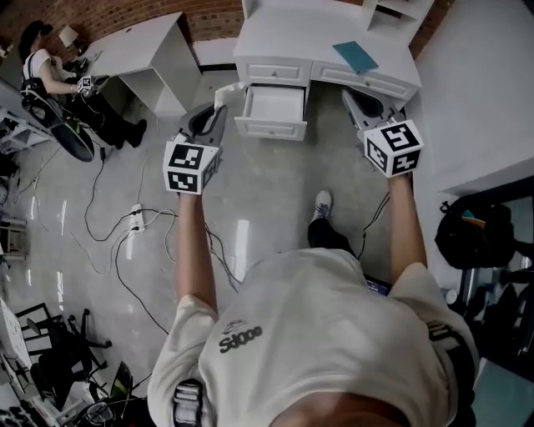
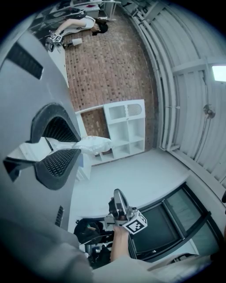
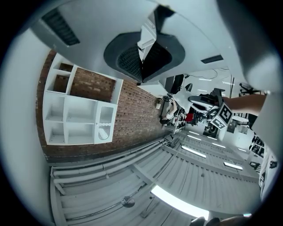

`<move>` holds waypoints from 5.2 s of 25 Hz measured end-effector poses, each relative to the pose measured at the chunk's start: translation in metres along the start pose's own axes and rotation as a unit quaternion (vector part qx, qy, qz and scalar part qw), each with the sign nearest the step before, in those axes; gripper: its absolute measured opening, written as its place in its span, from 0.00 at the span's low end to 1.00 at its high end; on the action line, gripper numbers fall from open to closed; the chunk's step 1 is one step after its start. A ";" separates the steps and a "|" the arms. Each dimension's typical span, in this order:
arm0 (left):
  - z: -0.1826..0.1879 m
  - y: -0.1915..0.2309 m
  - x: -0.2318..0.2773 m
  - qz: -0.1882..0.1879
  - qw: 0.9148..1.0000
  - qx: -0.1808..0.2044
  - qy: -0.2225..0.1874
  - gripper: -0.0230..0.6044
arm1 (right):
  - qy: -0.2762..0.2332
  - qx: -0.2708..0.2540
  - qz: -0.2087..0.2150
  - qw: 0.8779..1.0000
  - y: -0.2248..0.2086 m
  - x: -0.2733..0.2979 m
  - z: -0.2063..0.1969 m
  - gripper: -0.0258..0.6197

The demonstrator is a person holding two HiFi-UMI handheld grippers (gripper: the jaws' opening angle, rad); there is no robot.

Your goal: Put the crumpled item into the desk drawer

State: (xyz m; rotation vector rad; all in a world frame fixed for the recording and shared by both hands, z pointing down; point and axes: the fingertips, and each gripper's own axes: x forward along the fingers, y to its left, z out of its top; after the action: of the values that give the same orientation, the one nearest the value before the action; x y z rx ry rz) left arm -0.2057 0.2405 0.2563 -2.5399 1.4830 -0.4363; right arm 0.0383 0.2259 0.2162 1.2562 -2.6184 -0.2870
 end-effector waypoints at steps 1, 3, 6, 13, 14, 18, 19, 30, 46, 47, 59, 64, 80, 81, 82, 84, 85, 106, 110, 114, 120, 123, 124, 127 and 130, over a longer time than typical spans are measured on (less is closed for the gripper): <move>0.001 0.001 0.010 0.002 1.000 0.002 0.001 0.11 | -0.002 0.001 0.002 1.000 -0.009 0.006 -0.004 0.04; 0.003 0.006 0.032 0.007 1.000 0.000 0.002 0.11 | -0.006 0.005 0.007 1.000 -0.031 0.020 -0.011 0.04; 0.008 0.013 0.071 0.012 1.000 -0.004 0.008 0.11 | -0.009 0.001 0.011 1.000 -0.069 0.044 -0.017 0.04; 0.036 0.028 0.161 0.041 0.999 -0.007 0.013 0.11 | -0.011 -0.012 0.036 0.999 -0.159 0.096 -0.028 0.04; 0.039 0.029 0.173 0.042 0.999 -0.007 0.015 0.11 | -0.011 -0.014 0.038 0.999 -0.171 0.102 -0.029 0.04; 0.047 0.029 0.219 0.047 0.998 -0.012 0.028 0.11 | -0.011 -0.008 0.049 0.999 -0.216 0.124 -0.038 0.04; 0.049 0.028 0.229 0.048 0.998 -0.012 0.031 0.11 | -0.010 -0.007 0.051 0.999 -0.226 0.129 -0.042 0.04; 0.038 0.034 0.321 0.047 0.996 -0.021 0.070 0.11 | 0.015 -0.001 0.072 0.997 -0.296 0.182 -0.089 0.04; -0.071 0.106 0.394 -0.038 0.989 -0.051 0.131 0.11 | 0.083 0.053 0.075 0.992 -0.265 0.297 -0.147 0.04; -0.080 0.109 0.400 -0.046 0.988 -0.051 0.137 0.11 | 0.092 0.055 0.076 0.991 -0.260 0.305 -0.154 0.04; -0.189 0.123 0.467 -0.113 0.972 -0.052 0.200 0.11 | 0.176 0.091 0.097 0.975 -0.217 0.384 -0.255 0.04; -0.249 0.119 0.490 -0.134 0.961 -0.051 0.235 0.11 | 0.204 0.125 0.101 0.966 -0.206 0.405 -0.317 0.04; -0.458 0.055 0.574 -0.179 0.921 -0.075 0.337 0.11 | 0.265 0.189 0.125 0.937 -0.178 0.452 -0.512 0.04; -0.471 0.051 0.578 -0.182 0.918 -0.073 0.345 0.11 | 0.272 0.195 0.127 0.934 -0.175 0.456 -0.523 0.04; -0.483 0.046 0.581 -0.186 0.915 -0.067 0.352 0.11 | 0.280 0.202 0.128 0.930 -0.172 0.458 -0.535 0.04; -0.505 0.039 0.585 -0.197 0.908 -0.052 0.365 0.11 | 0.297 0.213 0.133 0.922 -0.166 0.461 -0.557 0.04; -0.515 0.035 0.588 -0.204 0.905 -0.046 0.372 0.11 | 0.306 0.215 0.133 0.918 -0.163 0.462 -0.568 0.04; -0.689 -0.054 0.668 -0.315 0.828 -0.093 0.454 0.11 | 0.389 0.207 0.125 0.889 -0.166 0.475 -0.696 0.04; -0.706 -0.051 0.671 -0.275 0.832 -0.116 0.468 0.12 | 0.399 0.211 0.125 0.884 -0.159 0.470 -0.708 0.04; -0.717 -0.049 0.673 -0.262 0.840 -0.102 0.464 0.18 | 0.405 0.202 0.132 0.882 -0.155 0.463 -0.707 0.04; -0.709 -0.035 0.661 -0.248 0.843 -0.066 0.472 0.33 | 0.410 0.186 0.138 0.882 -0.161 0.443 -0.689 0.04; -0.691 -0.023 0.659 -0.242 0.853 -0.041 0.461 0.33 | 0.405 0.185 0.123 0.887 -0.177 0.437 -0.672 0.04; -0.683 -0.019 0.658 -0.239 0.856 -0.033 0.457 0.33 | 0.403 0.184 0.118 0.888 -0.181 0.435 -0.666 0.04; -0.654 0.004 0.655 -0.219 0.873 -0.011 0.437 0.17 | 0.395 0.175 0.101 0.896 -0.196 0.435 -0.641 0.04; -0.614 0.039 0.652 -0.178 0.893 -0.007 0.413 0.08 | 0.381 0.157 0.091 0.906 -0.211 0.436 -0.603 0.04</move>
State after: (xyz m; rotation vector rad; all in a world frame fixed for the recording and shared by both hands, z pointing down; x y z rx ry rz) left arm -0.1393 -0.3448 0.9316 -2.7719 1.1539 -1.7336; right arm 0.0993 -0.2941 0.7864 0.9216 -2.0910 0.5733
